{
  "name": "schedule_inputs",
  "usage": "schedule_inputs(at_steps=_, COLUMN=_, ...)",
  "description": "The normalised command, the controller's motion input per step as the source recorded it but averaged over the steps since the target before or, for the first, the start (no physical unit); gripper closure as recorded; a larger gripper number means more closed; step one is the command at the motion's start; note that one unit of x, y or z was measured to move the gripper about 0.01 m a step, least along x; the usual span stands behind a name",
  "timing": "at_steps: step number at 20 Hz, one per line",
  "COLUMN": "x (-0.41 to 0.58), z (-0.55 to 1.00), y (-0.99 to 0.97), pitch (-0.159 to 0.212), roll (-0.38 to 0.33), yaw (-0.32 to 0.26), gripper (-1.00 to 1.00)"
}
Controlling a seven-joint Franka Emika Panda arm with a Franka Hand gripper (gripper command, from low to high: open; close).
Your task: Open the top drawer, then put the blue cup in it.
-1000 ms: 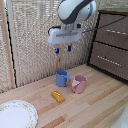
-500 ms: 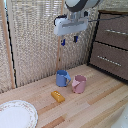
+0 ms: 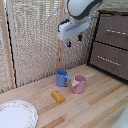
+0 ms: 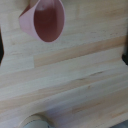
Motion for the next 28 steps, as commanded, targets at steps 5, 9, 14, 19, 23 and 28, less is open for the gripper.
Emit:
schedule_inputs(at_steps=5, x=0.03, z=0.0, y=-0.19, pitch=-0.128, roll=-0.339, yaw=0.133, gripper=-1.0)
schedule_inputs(at_steps=9, x=0.106, z=0.0, y=-0.19, pitch=-0.137, roll=-0.35, yaw=0.108, gripper=-1.0)
schedule_inputs(at_steps=14, x=0.135, z=0.0, y=-0.2, pitch=-0.099, roll=-0.371, yaw=0.084, gripper=-1.0)
schedule_inputs(at_steps=19, x=0.105, z=0.0, y=-0.2, pitch=-0.032, roll=-0.375, yaw=0.067, gripper=-1.0)
schedule_inputs(at_steps=23, x=0.079, z=0.0, y=-0.2, pitch=-0.021, roll=-0.375, yaw=0.07, gripper=-1.0)
schedule_inputs(at_steps=28, x=0.01, z=0.0, y=-0.25, pitch=0.001, roll=-0.375, yaw=0.045, gripper=-1.0)
